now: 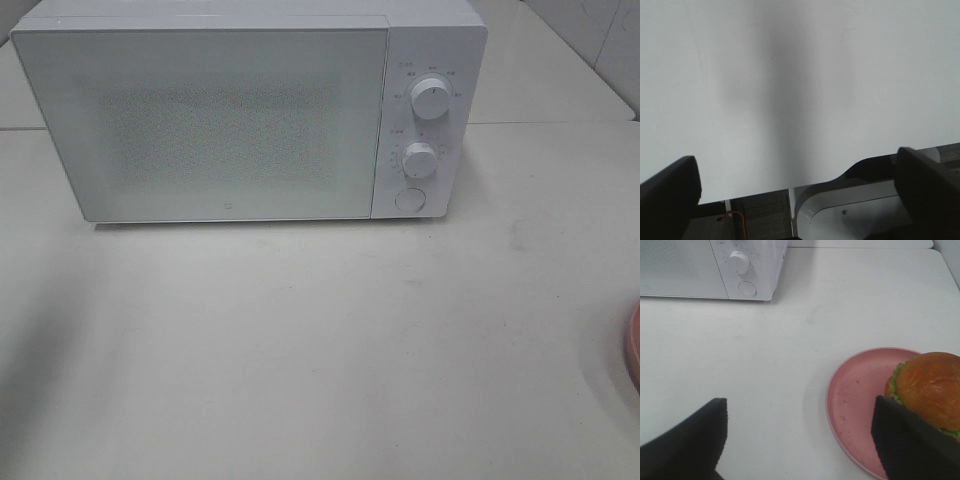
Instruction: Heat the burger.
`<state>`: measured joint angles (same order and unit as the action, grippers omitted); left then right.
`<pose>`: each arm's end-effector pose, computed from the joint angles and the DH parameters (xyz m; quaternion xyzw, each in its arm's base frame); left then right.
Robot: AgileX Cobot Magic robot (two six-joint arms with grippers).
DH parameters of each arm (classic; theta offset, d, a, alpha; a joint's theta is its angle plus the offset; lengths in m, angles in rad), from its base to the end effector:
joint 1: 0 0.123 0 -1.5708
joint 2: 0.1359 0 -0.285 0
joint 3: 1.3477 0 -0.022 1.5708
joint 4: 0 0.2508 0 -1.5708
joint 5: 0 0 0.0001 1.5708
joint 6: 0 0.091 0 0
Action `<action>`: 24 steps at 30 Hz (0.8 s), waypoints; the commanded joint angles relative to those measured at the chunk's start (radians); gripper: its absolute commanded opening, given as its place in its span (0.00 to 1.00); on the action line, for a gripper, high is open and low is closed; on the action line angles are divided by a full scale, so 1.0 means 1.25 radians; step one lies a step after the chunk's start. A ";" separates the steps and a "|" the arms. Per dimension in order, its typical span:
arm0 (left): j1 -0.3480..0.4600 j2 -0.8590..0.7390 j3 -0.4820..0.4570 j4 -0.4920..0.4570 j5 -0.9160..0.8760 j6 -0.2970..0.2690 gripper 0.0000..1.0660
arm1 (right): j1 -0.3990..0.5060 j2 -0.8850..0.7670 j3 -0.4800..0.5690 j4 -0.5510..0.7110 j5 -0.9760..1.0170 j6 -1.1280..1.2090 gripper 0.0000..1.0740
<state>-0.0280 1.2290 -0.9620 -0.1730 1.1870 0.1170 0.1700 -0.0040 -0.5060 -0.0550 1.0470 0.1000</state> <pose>0.2105 -0.0204 0.2909 0.0478 0.9902 -0.0784 0.1050 -0.0049 -0.0052 0.2801 -0.0286 0.8462 0.0443 0.5303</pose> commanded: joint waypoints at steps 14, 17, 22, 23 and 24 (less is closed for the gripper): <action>0.043 -0.378 0.264 0.004 -0.094 0.029 0.95 | -0.006 -0.021 0.000 -0.002 -0.008 -0.009 0.71; 0.043 -0.467 0.313 0.004 -0.131 0.030 0.95 | -0.006 -0.021 0.000 -0.002 -0.008 -0.009 0.71; 0.043 -0.601 0.349 0.016 -0.159 0.030 0.95 | -0.006 -0.021 0.000 -0.002 -0.008 -0.009 0.71; 0.043 -0.652 0.349 0.025 -0.153 0.030 0.95 | -0.006 -0.021 0.000 -0.002 -0.008 -0.009 0.71; 0.043 -0.652 0.349 0.025 -0.153 0.030 0.95 | -0.006 -0.021 0.000 -0.002 -0.008 -0.009 0.71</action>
<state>0.0250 0.4540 -0.5320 -0.1490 1.0090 0.1520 0.1700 -0.0040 -0.5060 -0.0550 1.0470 0.1000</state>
